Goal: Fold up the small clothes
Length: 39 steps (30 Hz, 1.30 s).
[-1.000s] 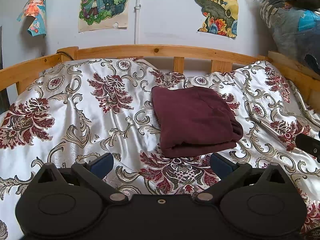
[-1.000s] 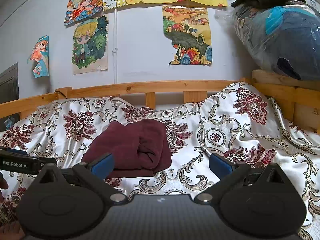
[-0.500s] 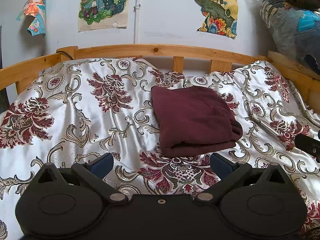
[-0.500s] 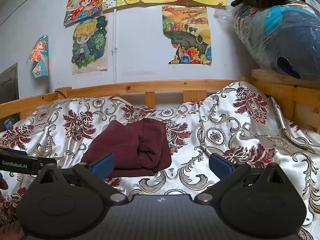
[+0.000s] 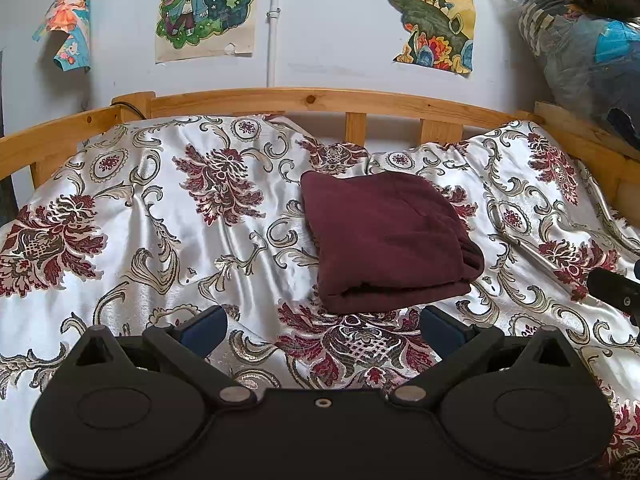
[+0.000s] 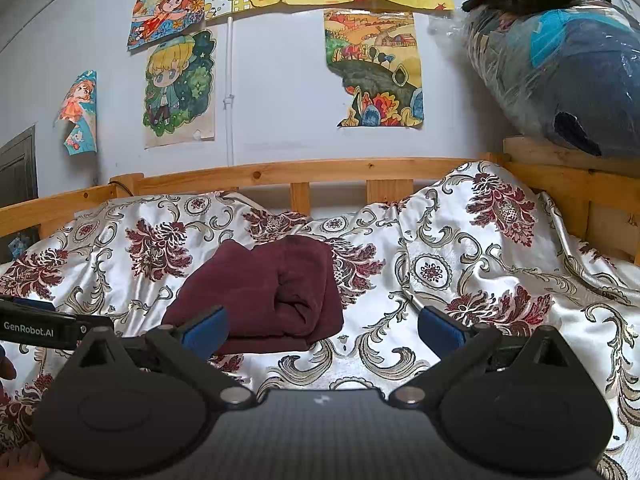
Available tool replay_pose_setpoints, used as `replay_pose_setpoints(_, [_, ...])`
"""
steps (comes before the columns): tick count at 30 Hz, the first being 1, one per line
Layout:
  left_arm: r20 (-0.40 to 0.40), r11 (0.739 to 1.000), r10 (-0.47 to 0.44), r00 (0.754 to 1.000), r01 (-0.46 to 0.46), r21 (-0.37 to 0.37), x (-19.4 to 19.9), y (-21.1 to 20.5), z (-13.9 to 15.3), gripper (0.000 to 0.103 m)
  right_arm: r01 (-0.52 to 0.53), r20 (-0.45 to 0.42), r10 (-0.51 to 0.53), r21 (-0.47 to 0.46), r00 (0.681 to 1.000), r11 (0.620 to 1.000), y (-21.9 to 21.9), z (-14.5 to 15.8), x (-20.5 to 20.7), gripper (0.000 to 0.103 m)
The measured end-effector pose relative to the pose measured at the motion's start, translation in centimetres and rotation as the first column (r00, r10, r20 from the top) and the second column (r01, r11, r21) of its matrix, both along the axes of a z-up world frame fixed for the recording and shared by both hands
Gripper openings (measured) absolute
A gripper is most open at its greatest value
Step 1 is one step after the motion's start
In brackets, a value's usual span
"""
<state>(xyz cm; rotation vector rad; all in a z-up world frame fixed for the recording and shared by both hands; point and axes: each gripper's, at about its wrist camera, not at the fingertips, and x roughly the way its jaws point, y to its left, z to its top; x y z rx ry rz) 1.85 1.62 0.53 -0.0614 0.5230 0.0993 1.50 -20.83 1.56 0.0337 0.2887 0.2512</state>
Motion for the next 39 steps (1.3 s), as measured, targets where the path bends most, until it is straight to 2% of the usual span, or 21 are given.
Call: replay_pose_setpoints(39, [-0.006,1.000,0.004,1.000,-0.004,-0.006,-0.17,-0.37,-0.12,0.102,0.001,-0.005,-0.001,0.002,1.000,1.000,-0.03,0.06,0.10,0.103])
